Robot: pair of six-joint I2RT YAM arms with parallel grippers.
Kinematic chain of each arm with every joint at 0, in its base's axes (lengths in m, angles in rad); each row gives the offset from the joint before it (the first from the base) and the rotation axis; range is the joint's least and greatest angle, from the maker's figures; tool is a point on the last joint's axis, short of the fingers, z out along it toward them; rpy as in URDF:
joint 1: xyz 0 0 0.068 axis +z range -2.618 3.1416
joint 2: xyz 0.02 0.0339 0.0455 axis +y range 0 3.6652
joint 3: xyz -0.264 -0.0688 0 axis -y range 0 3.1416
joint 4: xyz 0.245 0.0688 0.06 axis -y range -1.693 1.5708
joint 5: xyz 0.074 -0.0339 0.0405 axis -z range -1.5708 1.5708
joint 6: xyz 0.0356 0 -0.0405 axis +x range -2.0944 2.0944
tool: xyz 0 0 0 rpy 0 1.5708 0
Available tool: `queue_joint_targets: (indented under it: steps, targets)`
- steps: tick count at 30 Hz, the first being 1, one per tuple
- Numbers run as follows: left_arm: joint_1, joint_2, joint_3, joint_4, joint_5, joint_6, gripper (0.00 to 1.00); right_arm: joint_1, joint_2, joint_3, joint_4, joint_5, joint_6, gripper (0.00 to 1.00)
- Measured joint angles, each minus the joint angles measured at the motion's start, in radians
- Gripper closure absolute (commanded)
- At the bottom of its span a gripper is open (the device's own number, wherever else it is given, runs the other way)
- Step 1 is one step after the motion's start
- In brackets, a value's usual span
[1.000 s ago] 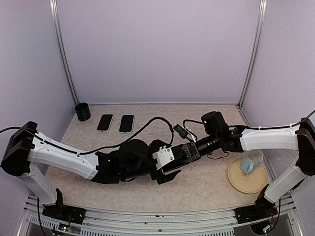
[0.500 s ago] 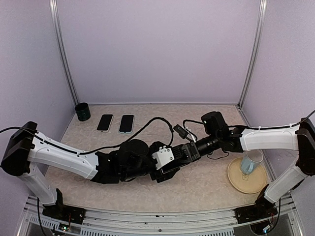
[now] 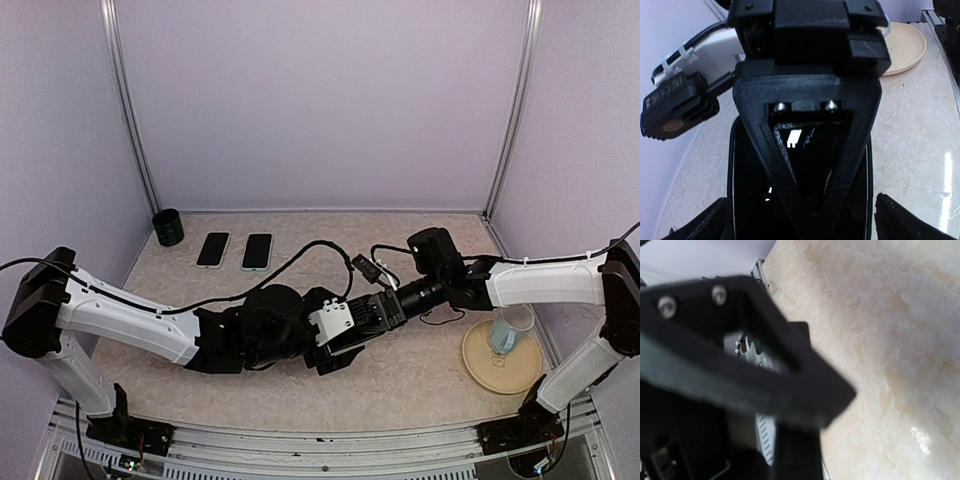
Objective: Put the phone into the phone case
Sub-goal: Pass from the right arm to the left
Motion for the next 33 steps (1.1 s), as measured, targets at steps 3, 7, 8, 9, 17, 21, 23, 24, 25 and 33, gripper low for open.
queue_joint_targets:
  steps: [3,7,8,9,17,21,23,24,25,33]
  targets:
    - [0.000,0.000,0.000,-0.034,-0.011,-0.005,0.01,0.000,0.000,0.000,0.001,0.000,0.002,1.00]
    - [0.000,0.000,0.000,-0.095,-0.024,-0.006,0.03,0.000,0.000,0.000,0.000,0.000,0.001,1.00]
    - [0.000,0.000,0.000,-0.104,-0.027,-0.007,0.04,0.000,0.000,0.000,0.000,0.000,0.001,1.00]
    - [0.000,-0.001,0.000,-0.115,-0.031,-0.009,0.07,0.000,0.000,0.000,0.000,0.000,0.001,1.00]
    - [0.000,-0.020,0.000,-0.137,-0.055,-0.023,0.23,0.000,0.000,0.000,-0.001,0.001,-0.002,1.00]
    - [0.000,-0.024,0.000,-0.144,-0.057,-0.018,0.40,0.000,0.000,0.000,-0.005,0.002,-0.009,1.00]
    - [0.000,-0.024,0.001,-0.145,-0.057,-0.023,0.47,0.000,0.000,0.000,-0.006,0.002,-0.010,1.00]
    - [0.000,-0.024,0.001,-0.146,-0.056,-0.023,0.52,0.000,0.000,0.000,-0.006,0.002,-0.010,1.00]
    - [0.000,-0.024,0.002,-0.147,-0.056,-0.024,0.56,0.000,0.000,0.000,-0.006,0.002,-0.010,1.00]
    - [0.000,-0.024,0.005,-0.154,-0.055,-0.031,0.76,0.000,0.000,0.000,-0.006,0.002,-0.009,0.80]
